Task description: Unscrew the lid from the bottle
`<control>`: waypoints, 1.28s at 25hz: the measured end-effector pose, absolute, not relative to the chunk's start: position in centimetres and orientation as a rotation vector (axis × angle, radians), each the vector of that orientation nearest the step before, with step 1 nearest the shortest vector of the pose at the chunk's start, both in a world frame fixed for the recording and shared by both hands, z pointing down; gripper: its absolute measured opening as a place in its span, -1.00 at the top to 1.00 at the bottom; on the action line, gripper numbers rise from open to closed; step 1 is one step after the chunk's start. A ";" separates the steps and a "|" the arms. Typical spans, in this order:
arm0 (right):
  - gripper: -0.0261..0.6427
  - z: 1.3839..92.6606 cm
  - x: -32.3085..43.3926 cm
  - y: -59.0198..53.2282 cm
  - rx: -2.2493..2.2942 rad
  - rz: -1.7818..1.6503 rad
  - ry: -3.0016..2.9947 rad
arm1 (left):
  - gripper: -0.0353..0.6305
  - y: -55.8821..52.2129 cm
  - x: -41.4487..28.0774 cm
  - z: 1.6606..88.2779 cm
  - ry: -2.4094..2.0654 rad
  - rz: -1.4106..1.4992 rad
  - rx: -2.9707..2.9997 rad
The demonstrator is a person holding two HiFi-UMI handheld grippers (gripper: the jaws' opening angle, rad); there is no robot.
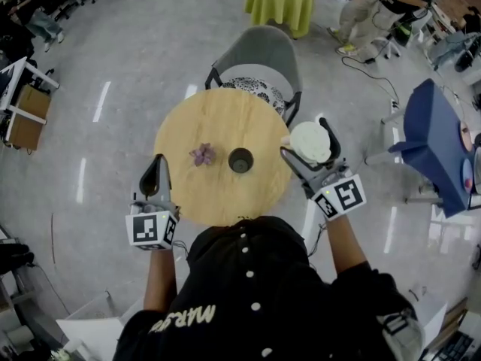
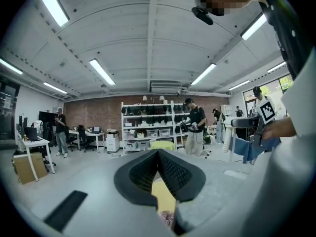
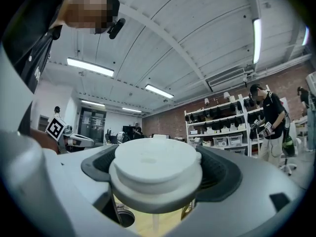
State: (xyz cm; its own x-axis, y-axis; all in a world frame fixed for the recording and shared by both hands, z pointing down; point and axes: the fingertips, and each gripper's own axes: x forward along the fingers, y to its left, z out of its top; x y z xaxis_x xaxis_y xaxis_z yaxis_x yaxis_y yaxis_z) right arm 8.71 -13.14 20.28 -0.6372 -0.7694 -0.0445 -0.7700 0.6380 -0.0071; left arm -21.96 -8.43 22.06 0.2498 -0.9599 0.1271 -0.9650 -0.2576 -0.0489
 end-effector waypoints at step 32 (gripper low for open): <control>-0.53 20.0 8.6 -13.1 -1.358 0.075 2.808 | 0.88 -7.7 -21.4 20.4 -1.952 0.174 2.487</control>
